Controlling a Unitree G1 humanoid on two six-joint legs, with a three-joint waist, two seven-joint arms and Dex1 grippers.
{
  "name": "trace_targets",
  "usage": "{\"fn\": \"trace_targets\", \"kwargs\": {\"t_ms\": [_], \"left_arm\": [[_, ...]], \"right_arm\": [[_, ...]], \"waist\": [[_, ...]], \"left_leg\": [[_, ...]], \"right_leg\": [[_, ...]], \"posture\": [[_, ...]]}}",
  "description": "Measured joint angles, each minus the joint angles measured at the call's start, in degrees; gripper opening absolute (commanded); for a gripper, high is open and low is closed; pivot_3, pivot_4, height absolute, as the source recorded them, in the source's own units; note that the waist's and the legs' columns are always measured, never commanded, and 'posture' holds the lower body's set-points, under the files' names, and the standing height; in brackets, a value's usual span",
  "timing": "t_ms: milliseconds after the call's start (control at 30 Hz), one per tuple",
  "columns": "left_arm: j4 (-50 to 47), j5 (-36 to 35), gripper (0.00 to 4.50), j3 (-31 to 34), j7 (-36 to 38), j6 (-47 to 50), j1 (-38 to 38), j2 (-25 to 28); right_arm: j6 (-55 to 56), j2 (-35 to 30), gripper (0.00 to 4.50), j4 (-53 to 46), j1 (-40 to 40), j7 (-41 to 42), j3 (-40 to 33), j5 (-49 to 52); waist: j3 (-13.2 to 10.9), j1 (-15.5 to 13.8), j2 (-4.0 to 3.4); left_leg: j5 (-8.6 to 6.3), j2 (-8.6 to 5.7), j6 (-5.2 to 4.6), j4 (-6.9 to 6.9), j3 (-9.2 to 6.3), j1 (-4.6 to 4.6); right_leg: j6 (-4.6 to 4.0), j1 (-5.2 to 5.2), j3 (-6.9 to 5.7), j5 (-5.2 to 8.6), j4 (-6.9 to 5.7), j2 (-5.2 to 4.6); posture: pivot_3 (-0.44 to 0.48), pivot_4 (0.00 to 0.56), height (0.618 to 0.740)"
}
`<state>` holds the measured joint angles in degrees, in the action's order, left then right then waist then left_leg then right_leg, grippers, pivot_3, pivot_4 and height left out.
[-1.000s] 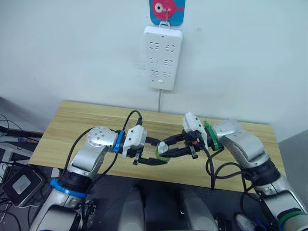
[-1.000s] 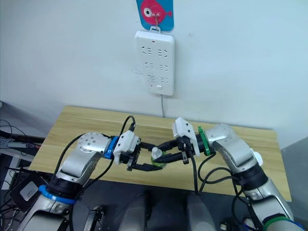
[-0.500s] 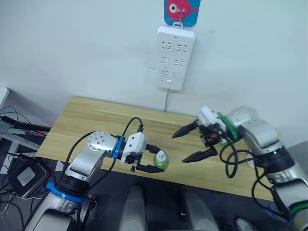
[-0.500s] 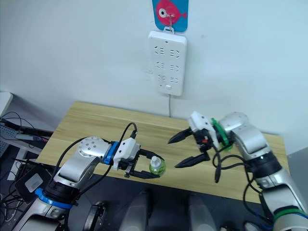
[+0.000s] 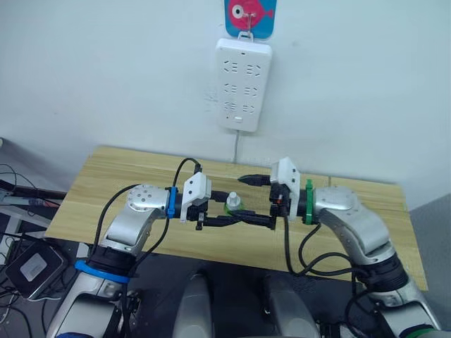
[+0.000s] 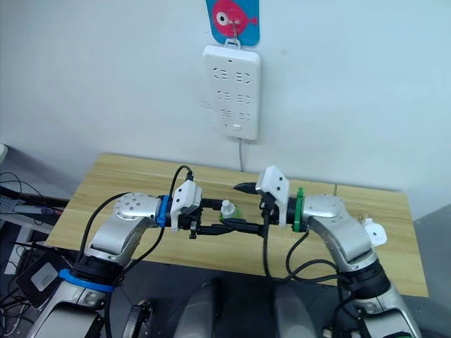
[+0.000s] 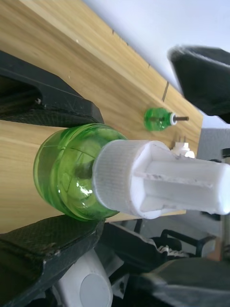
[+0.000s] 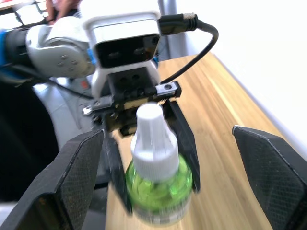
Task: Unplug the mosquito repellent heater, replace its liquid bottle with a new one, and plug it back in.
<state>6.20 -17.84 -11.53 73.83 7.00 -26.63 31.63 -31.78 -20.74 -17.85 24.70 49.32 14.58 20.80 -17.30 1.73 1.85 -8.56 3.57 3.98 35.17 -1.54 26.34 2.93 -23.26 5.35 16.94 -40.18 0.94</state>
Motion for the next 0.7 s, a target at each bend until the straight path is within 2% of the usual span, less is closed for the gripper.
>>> {"fn": "trace_targets", "kwargs": {"t_ms": [67,167,333,433,600,700], "left_arm": [[0.5,0.1,2.23,0.0,0.04,0.0,-0.32,-0.01],[1.11,0.24,2.23,0.0,0.12,-0.01,-0.87,-0.06],[1.13,0.25,2.23,0.0,0.46,-0.01,-1.19,-0.37],[1.12,0.25,2.23,-0.01,0.62,0.0,-1.17,-0.37],[0.97,0.23,2.23,-0.01,0.64,0.07,-0.93,-0.33],[-1.92,-0.25,2.23,-0.02,1.75,0.44,1.12,0.46]], "right_arm": [[-0.59,0.5,4.47,-0.5,-0.73,-0.82,0.27,0.27],[-1.13,0.03,3.87,-0.51,-1.27,-0.99,0.28,0.44],[-1.08,-1.05,2.01,-0.5,-1.59,-0.9,0.26,0.69],[-1.09,-1.01,1.04,-0.46,-1.6,-0.91,0.09,0.74],[-1.01,-0.99,1.05,-0.22,-1.55,-0.48,0.08,0.78],[-0.76,-2.1,1.05,0.94,-0.39,4.27,0.46,1.7]], "waist": [[0.0,-0.13,0.0],[0.0,-0.05,0.0],[0.0,0.04,0.0],[0.0,0.03,0.0],[0.0,0.04,0.0],[0.0,0.1,0.0]], "left_leg": [[0.0,0.0,0.0,0.0,0.0,0.01],[0.0,0.01,0.0,0.0,0.0,0.0],[0.0,0.02,0.0,0.0,-0.01,-0.01],[0.0,0.02,-0.01,0.0,-0.01,-0.01],[0.0,0.01,0.0,0.0,0.0,-0.01],[0.0,0.01,-0.01,-0.01,0.01,-0.01]], "right_leg": [[0.0,0.0,0.0,0.0,0.0,0.0],[0.0,0.0,0.0,0.0,0.0,0.0],[0.0,0.0,-0.01,0.0,0.0,0.02],[0.0,0.0,-0.01,0.0,0.0,0.02],[0.0,0.0,0.0,0.0,0.0,0.01],[0.0,0.0,0.01,0.0,0.0,0.01]], "posture": [[0.006,0.257,0.74],[0.006,0.256,0.74],[0.01,0.259,0.74],[0.01,0.259,0.74],[0.029,0.258,0.74],[0.043,0.255,0.74]]}}
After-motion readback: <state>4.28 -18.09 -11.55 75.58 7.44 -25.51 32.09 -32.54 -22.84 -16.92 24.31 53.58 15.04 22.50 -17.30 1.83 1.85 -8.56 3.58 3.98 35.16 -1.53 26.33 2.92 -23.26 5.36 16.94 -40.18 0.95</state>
